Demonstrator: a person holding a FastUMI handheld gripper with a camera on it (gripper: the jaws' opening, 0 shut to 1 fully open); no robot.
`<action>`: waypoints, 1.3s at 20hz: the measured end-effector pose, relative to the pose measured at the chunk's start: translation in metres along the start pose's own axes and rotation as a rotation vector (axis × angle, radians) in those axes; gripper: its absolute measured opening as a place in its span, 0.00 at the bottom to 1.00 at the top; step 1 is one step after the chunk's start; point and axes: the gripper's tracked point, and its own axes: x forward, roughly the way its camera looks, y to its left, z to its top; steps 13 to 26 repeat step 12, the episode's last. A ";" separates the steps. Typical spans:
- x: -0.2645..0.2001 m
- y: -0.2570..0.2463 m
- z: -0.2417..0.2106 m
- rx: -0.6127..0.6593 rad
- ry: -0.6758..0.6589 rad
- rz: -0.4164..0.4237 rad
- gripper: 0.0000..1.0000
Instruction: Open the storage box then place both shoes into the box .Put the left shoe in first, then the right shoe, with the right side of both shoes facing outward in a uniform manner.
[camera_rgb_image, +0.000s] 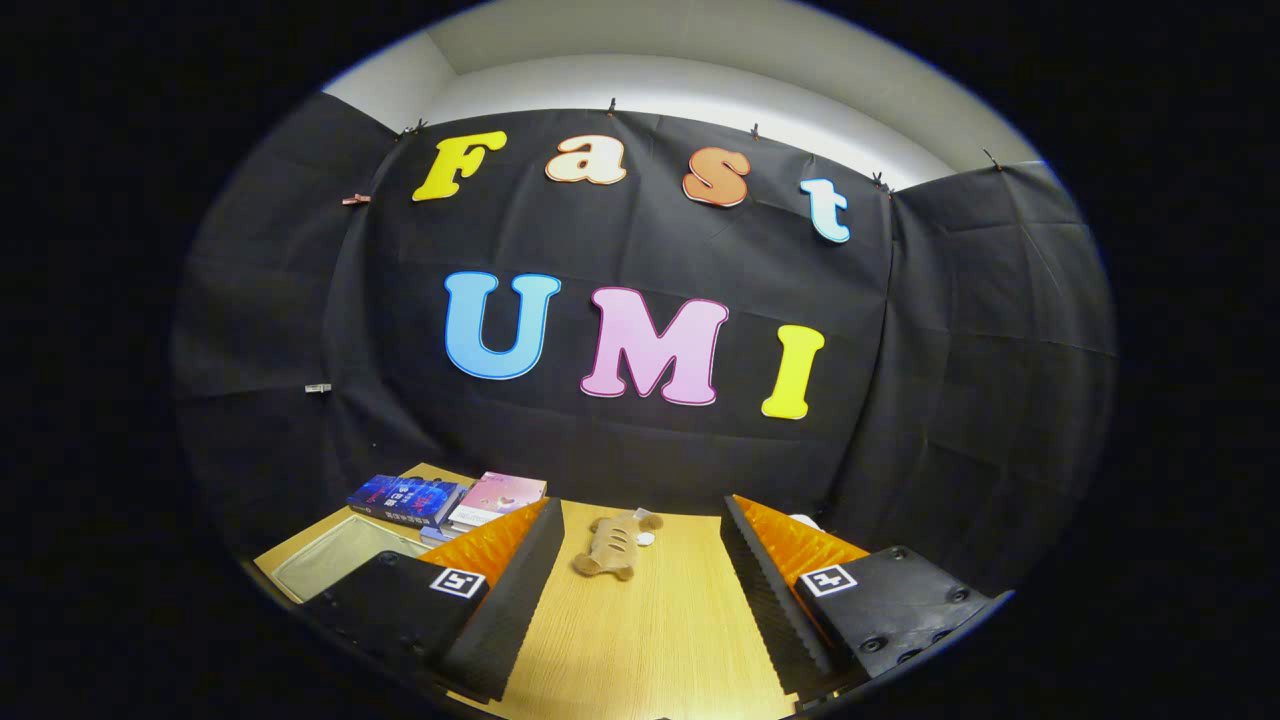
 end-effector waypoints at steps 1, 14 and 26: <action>-0.002 0.001 -0.002 -0.003 0.001 0.005 0.98; 0.005 0.009 0.000 -0.034 -0.002 -0.011 0.98; 0.005 0.009 0.000 -0.034 -0.002 -0.011 0.98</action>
